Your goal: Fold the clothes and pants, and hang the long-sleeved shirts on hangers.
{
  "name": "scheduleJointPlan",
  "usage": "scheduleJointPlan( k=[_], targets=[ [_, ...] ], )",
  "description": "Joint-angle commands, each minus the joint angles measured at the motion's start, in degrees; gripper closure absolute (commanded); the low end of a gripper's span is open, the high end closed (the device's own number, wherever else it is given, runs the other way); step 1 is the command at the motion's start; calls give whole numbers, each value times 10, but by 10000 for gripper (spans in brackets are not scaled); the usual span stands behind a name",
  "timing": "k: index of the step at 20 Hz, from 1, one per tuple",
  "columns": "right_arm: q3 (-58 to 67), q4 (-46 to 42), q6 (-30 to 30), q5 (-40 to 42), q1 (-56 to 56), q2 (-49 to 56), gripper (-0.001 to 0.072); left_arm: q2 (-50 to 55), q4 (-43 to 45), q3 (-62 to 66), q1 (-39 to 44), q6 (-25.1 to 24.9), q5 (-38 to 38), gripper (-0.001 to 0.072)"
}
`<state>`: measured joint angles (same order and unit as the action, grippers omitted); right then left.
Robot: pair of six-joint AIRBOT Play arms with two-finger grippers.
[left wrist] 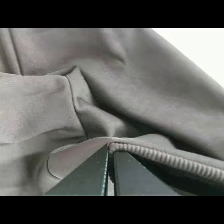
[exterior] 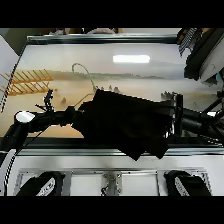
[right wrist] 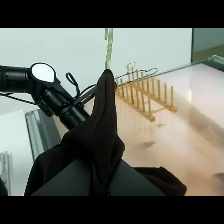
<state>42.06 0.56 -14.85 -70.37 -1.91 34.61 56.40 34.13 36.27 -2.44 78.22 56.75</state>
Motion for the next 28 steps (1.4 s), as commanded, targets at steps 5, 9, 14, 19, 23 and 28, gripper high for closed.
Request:
scheduleJointPlan(
  k=[5,9,14,19,23,28],
  targets=[
    [1,-77,-58,-26,0,-13,693,0,46,17,-1,18,-9,691],
    [1,-114,-71,-42,0,-21,692,27,152,98,0,52,36,690],
    [1,-132,-77,-31,-1,-26,692,87,174,202,0,51,100,691],
    [1,-132,-77,-10,-1,-26,692,94,203,257,-8,38,154,690],
    [1,-93,-75,41,-1,-33,692,94,228,241,-5,37,203,690],
    [1,-99,-76,43,-1,-36,692,94,228,236,15,34,190,690]
  ],
)
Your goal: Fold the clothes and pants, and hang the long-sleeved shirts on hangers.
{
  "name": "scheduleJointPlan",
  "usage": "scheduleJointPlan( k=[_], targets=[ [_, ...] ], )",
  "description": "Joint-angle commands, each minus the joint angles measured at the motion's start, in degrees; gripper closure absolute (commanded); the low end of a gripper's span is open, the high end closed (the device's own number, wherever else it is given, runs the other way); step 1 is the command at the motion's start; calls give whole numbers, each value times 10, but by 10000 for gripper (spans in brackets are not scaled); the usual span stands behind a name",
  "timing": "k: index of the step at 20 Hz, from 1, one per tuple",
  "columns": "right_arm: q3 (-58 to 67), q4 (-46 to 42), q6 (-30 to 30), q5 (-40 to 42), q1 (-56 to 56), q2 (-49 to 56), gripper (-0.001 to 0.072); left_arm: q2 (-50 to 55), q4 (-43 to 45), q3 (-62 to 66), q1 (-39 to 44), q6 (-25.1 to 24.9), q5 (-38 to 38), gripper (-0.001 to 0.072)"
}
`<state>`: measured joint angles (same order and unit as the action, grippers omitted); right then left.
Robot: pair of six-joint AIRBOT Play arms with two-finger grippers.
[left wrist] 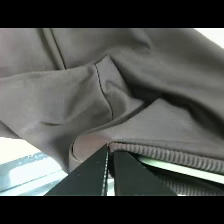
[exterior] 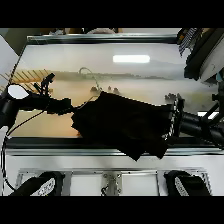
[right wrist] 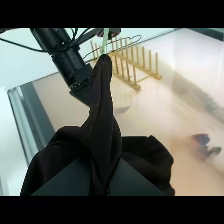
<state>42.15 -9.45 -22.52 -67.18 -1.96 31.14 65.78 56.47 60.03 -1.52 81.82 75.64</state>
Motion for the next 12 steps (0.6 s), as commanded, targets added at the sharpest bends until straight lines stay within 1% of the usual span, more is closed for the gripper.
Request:
scheduleJointPlan(
  k=[1,5,7,12],
  targets=[
    [0,-6,0,8,0,-2,693,0,5,2,2,-2,-2,690],
    [0,-52,-19,-30,0,0,692,1,5,75,-25,-2,9,690],
    [0,-78,-39,-43,0,0,692,1,5,128,-30,-1,17,690],
    [0,-85,-39,-50,0,3,692,13,5,251,-3,1,64,690]
  ],
)
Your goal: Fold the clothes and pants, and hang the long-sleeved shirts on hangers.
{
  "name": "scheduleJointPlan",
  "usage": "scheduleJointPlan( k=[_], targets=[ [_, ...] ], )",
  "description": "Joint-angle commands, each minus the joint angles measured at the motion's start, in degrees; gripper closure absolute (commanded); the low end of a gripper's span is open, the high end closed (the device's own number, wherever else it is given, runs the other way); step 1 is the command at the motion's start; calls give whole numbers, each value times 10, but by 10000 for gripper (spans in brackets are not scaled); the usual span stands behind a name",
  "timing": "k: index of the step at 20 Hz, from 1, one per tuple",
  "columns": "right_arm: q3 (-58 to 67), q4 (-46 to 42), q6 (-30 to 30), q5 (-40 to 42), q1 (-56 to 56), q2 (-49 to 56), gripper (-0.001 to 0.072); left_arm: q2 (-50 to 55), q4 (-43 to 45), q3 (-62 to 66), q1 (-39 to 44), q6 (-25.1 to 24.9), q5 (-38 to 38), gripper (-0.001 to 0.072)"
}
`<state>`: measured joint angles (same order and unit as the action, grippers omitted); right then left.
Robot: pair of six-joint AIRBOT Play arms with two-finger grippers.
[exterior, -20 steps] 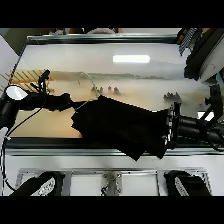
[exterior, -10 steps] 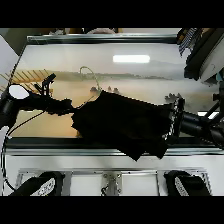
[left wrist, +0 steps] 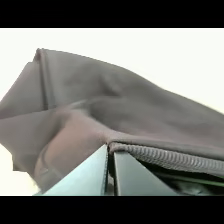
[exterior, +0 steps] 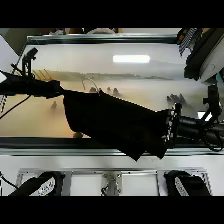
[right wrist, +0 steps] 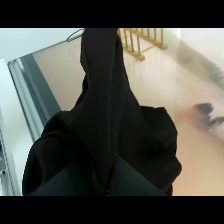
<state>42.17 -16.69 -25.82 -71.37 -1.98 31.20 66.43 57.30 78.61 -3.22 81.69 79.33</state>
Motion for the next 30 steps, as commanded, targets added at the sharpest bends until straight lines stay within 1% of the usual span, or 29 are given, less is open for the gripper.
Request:
scheduleJointPlan(
  k=[1,4,6,9,13,15,16,18,19,22,24,27,28,29,30],
  targets=[
    [0,-13,-6,-1,0,5,692,10,-4,90,27,2,34,690],
    [0,-2,-5,67,1,7,692,22,-3,162,55,2,58,690],
    [0,30,-3,99,1,7,692,28,-3,196,64,3,82,690],
    [0,84,-3,101,1,7,692,27,-3,216,76,2,84,690],
    [0,137,31,109,1,7,692,27,-5,219,87,3,88,689],
    [0,169,36,119,1,7,692,27,-5,219,101,3,86,689],
    [0,170,36,120,1,7,692,27,-5,220,110,3,82,648],
    [0,170,35,120,1,7,692,22,-5,220,123,3,58,111],
    [0,174,35,120,1,7,692,18,-5,220,127,4,43,81],
    [0,209,36,120,1,7,692,-8,-4,220,123,9,3,81],
    [0,216,38,121,1,7,693,-26,-3,219,110,9,-17,81],
    [0,251,99,146,0,7,693,-49,-3,219,73,12,-24,81],
    [2,263,122,175,0,7,692,-55,-3,219,60,13,-24,83],
    [8,263,145,211,0,7,692,-60,-3,219,50,15,-24,104],
    [14,260,162,248,0,7,693,-64,-3,219,43,20,-24,107]
  ],
)
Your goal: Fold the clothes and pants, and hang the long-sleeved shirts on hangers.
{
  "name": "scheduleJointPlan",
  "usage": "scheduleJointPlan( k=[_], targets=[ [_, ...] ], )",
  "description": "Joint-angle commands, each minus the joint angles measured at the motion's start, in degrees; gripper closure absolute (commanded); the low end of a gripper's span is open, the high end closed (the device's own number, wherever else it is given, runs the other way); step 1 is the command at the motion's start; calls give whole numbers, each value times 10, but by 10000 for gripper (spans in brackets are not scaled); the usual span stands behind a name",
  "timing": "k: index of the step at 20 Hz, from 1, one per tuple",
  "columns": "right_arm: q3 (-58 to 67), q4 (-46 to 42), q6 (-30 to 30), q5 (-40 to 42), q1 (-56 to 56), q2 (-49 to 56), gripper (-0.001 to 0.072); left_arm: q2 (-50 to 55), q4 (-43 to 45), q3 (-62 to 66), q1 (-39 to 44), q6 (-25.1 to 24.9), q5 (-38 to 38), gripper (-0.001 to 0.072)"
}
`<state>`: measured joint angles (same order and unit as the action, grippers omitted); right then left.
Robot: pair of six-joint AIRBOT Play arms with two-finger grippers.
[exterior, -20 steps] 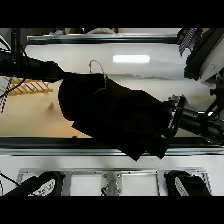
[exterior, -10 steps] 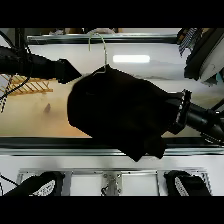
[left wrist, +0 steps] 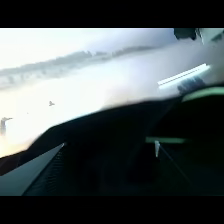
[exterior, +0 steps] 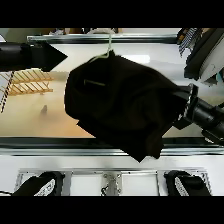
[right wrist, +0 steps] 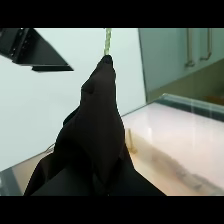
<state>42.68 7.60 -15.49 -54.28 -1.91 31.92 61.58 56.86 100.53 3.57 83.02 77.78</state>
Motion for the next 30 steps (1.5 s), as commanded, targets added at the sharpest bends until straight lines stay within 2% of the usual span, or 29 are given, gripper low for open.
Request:
scheduleJointPlan(
  k=[1,2,3,5,9,14,16,22,30],
  targets=[
    [18,9,75,117,-1,0,692,-18,1,0,-30,9,-8,313],
    [27,-5,96,155,-1,0,693,-20,2,0,-30,8,-8,583],
    [38,-25,116,199,-1,0,692,-20,0,0,-30,7,-9,688],
    [57,-53,147,289,-4,0,692,-20,1,0,-30,7,-9,689],
    [83,-57,227,450,-48,-2,692,-20,1,0,-30,7,-9,689],
    [120,-57,318,605,-126,-6,693,-20,1,0,-30,7,-9,689],
    [136,-57,347,644,-158,-5,693,-20,1,0,-30,7,-8,689],
    [176,-61,363,654,-260,35,692,-20,1,0,-30,7,-8,689],
    [310,-102,363,656,-280,134,693,-20,1,0,-30,8,-8,689]
  ],
)
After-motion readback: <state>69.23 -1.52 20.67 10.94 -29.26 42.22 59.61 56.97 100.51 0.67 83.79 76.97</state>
